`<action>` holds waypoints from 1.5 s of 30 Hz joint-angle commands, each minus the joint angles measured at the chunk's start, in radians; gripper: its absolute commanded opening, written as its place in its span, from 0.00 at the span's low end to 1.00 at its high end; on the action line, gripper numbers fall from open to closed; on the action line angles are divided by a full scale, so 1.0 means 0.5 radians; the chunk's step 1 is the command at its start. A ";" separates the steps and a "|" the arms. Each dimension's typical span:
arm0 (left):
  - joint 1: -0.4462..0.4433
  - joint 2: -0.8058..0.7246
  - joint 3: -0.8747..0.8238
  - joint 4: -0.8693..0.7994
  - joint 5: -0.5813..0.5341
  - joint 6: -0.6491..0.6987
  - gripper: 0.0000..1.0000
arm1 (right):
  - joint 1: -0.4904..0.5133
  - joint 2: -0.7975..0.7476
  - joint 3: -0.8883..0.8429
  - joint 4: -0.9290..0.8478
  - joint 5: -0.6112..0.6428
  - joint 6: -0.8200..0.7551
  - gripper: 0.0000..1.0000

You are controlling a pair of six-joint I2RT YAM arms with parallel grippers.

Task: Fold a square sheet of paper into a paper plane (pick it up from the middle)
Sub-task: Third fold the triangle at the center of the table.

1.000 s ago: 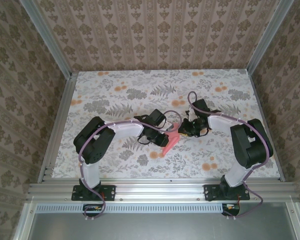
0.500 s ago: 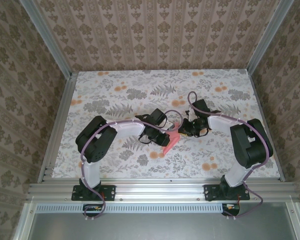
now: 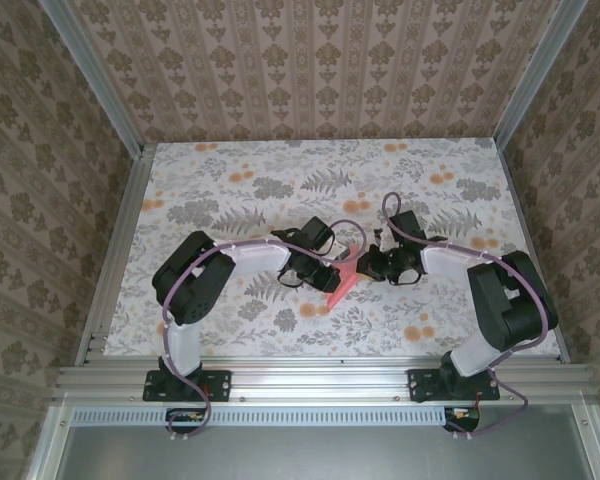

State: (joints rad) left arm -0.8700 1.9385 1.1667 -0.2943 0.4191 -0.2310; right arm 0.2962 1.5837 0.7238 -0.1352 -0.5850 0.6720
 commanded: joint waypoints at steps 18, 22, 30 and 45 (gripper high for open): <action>-0.010 0.062 0.020 -0.132 -0.079 0.062 0.10 | 0.069 0.274 -0.147 0.484 -0.063 0.239 0.10; -0.011 0.063 0.015 -0.144 -0.098 0.063 0.10 | 0.067 0.283 -0.141 0.431 -0.027 0.200 0.10; -0.010 0.059 0.004 -0.154 -0.120 0.058 0.10 | 0.038 0.062 -0.116 0.292 -0.022 0.154 0.11; -0.012 0.047 -0.003 -0.169 -0.135 0.054 0.09 | -0.004 0.246 -0.101 0.196 0.128 0.089 0.08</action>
State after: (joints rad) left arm -0.8711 1.9385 1.1721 -0.3077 0.4000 -0.2302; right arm 0.2989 1.6852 0.6762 0.0410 -0.5869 0.7387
